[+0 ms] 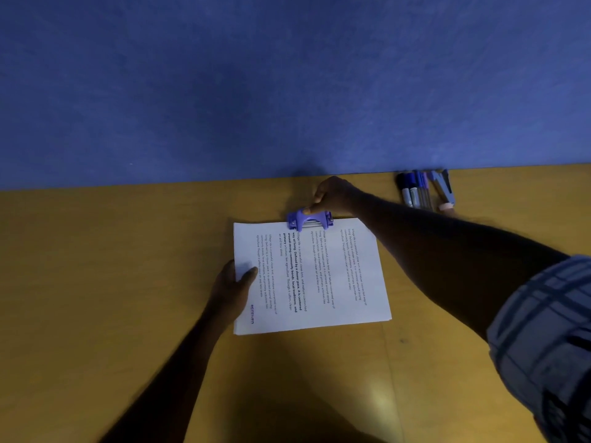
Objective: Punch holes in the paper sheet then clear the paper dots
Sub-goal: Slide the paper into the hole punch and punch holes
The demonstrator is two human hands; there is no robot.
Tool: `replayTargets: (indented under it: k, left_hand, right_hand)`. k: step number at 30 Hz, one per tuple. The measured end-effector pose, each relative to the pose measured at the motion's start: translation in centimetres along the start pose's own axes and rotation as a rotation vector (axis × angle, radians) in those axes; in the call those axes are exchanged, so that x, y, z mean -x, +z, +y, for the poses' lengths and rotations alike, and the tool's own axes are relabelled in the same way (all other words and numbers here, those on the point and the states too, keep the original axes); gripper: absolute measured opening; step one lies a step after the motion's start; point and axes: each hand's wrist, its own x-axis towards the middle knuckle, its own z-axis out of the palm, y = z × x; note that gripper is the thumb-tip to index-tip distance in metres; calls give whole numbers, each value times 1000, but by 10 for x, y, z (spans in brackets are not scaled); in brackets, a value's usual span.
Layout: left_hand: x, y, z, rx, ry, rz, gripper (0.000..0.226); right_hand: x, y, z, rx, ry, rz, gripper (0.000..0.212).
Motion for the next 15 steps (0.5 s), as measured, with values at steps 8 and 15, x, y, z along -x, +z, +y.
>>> replayTargets:
  k: [8, 15]
  left_hand:
    - [3, 4, 3, -9, -1, 38, 19]
    - [7, 11, 0, -19, 31, 104, 21]
  right_hand:
    - [-6, 0, 3, -12, 32, -43, 53]
    - [-7, 3, 8, 10, 17, -23, 53]
